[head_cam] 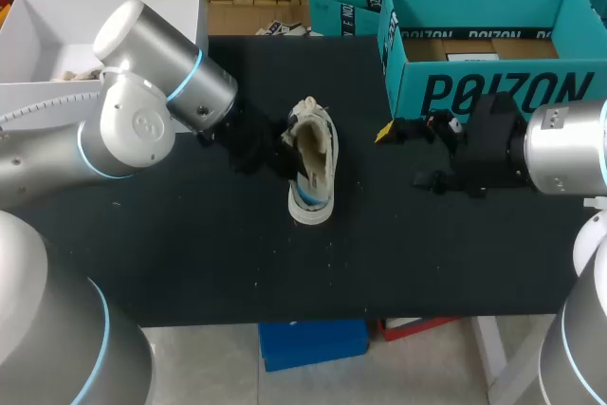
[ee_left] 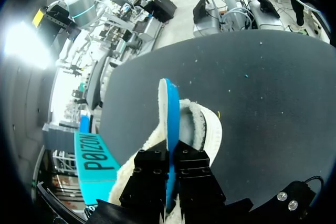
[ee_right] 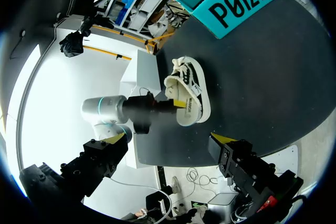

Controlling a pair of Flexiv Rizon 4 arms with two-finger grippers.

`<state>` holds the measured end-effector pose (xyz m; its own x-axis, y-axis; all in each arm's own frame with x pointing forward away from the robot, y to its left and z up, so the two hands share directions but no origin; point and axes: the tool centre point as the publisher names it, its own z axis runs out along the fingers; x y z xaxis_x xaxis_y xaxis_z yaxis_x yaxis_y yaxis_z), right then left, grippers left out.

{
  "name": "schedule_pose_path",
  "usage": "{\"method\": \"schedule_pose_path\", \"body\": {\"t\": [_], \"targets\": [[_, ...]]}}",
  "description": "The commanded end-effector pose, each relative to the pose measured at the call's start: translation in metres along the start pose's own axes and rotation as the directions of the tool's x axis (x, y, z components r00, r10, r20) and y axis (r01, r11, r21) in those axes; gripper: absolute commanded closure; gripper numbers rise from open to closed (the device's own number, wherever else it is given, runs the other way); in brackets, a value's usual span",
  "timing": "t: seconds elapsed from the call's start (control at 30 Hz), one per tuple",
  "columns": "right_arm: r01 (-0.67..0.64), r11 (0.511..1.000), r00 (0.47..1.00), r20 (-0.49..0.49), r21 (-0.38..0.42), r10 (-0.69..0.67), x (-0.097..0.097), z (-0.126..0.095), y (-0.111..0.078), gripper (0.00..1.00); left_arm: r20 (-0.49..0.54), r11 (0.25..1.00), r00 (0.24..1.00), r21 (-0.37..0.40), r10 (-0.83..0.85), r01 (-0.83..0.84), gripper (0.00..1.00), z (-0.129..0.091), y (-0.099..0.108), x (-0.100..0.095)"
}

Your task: Take the shoe out of the shoebox, open the shoe tongue, remove and reinsert the insole, then place the shoe into the shoebox

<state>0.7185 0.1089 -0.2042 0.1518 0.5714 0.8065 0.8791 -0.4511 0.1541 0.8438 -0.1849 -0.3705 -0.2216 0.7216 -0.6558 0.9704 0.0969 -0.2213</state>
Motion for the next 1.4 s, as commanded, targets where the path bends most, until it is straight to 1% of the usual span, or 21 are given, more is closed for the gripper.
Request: {"method": "schedule_pose_path", "body": {"t": [0.03,0.2,0.37,0.4,0.43,0.47,0.5,0.53,0.8,0.87,1.03,1.13,1.17,1.2,1.3,1.4], "targets": [[0.0,1.0,1.0,0.0,0.0,0.0,0.0,0.001,0.0,0.0,0.002,1.0,1.0,0.006,0.011,-0.011,1.0,-0.005,-0.013,0.001],[0.0,1.0,1.0,0.0,0.0,0.0,0.0,0.001,0.0,0.0,0.01,0.999,1.0,0.027,0.017,-0.017,1.0,-0.004,-0.026,0.001],[0.0,1.0,1.0,0.0,0.0,0.0,0.0,0.001,0.0,0.0,0.001,0.999,1.0,0.042,0.016,-0.016,1.0,0.003,-0.029,0.002],[0.0,1.0,1.0,0.0,0.0,0.0,0.0,0.001,0.0,0.0,-0.005,0.999,1.0,0.041,0.013,-0.013,0.85,0.004,-0.027,0.003],[0.0,1.0,1.0,0.0,0.0,0.0,0.0,0.001,0.0,0.0,-0.007,0.999,1.0,0.04,0.011,-0.01,0.62,0.005,-0.025,0.003],[0.0,1.0,1.0,0.0,0.0,0.0,0.0,0.001,0.0,0.0,-0.011,0.999,1.0,0.037,0.009,-0.008,0.24,0.005,-0.022,0.004],[0.0,1.0,1.0,0.0,0.0,0.0,0.0,0.001,0.0,0.0,-0.013,0.999,1.0,0.032,0.007,-0.007,0.01,0.005,-0.019,0.004],[0.0,1.0,1.0,0.0,0.0,0.0,0.0,0.001,0.0,0.0,-0.015,1.0,1.0,0.023,0.006,-0.006,0.0,0.004,-0.015,0.004],[0.0,1.0,1.0,0.0,0.0,0.0,0.0,0.001,0.0,0.0,-0.003,0.998,1.0,-0.054,0.008,-0.009,0.0,-0.012,0.014,-0.001],[0.0,1.0,1.0,0.0,0.0,0.0,0.0,0.001,0.0,0.0,0.0,0.998,1.0,-0.062,0.007,-0.007,0.0,-0.014,0.019,-0.002],[0.0,1.0,1.0,0.0,0.0,0.0,0.0,0.001,0.0,0.0,0.009,0.998,1.0,-0.064,-0.001,0.002,0.0,-0.01,0.022,-0.001],[0.0,1.0,1.0,0.0,0.0,0.0,0.0,0.001,0.0,0.0,0.012,0.998,1.0,-0.057,-0.004,0.005,0.08,-0.007,0.02,-0.001],[0.0,1.0,1.0,0.0,0.0,0.0,0.0,0.001,0.0,0.0,0.015,0.998,1.0,-0.055,-0.005,0.006,0.18,-0.006,0.02,-0.001],[0.0,1.0,1.0,0.0,0.0,0.0,0.0,0.001,0.0,0.0,0.02,0.999,1.0,-0.051,-0.005,0.006,0.22,-0.005,0.02,-0.002],[0.0,1.0,1.0,0.0,0.0,0.0,0.0,0.001,0.0,0.0,0.037,0.999,0.999,-0.033,-0.008,0.009,0.22,-0.006,0.019,-0.004],[0.0,1.0,1.0,0.0,0.0,0.0,0.0,0.001,0.0,0.0,0.05,1.0,0.999,0.001,-0.016,0.016,0.25,-0.01,0.015,-0.006]]}}
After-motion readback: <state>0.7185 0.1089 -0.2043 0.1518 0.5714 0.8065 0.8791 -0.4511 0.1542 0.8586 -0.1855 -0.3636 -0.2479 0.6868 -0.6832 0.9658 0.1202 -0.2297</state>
